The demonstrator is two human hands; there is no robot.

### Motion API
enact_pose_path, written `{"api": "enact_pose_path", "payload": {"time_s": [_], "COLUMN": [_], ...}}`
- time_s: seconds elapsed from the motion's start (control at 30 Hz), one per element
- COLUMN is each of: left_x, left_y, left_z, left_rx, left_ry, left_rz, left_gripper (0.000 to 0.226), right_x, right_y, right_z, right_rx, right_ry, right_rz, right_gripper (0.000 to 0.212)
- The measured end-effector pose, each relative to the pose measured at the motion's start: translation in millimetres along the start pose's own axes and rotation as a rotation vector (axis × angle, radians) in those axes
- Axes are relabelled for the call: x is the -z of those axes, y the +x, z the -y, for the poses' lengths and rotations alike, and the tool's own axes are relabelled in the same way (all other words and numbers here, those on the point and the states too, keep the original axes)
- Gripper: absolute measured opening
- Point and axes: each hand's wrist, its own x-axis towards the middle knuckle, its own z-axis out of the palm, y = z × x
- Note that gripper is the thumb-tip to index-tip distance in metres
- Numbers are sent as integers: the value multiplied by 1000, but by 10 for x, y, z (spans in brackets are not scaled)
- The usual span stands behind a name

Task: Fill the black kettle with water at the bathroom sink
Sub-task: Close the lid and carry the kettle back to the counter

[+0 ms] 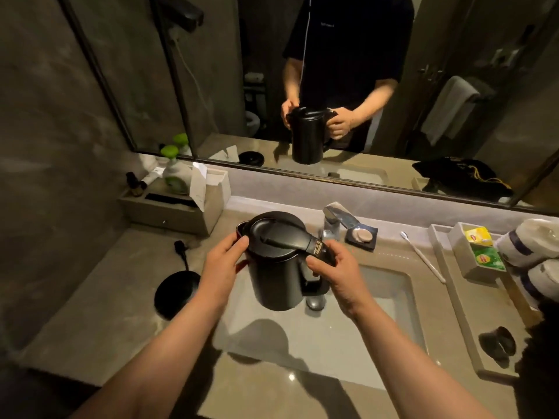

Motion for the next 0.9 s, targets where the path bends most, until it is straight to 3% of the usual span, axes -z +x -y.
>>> {"api": "enact_pose_path", "payload": {"time_s": [0.07,0.13,0.43,0.67,0.9], "left_x": [271,544,1498,1822,1890], "left_y": [-13,-31,-86,-34,33], "left_z": [-63,-117,-152,33,137], "left_rx": [2,5,12,64,94], "left_ry": [-13,-16,-59,-42,-40], "left_rz": [-79,-156,-378,-449,-471], "left_gripper": [23,24,21,27,30], "right_x": [-261,-530,-1560,-1924,-1981], "right_y": [119,251,606,678,768], "right_z": [49,87,22,-171,-347], "right_rx": [22,42,44,48,10], "right_ry": [-51,-120,-296,-371,-334], "right_rz": [77,157,428,462,483], "right_gripper": [26,12,11,27,16]}}
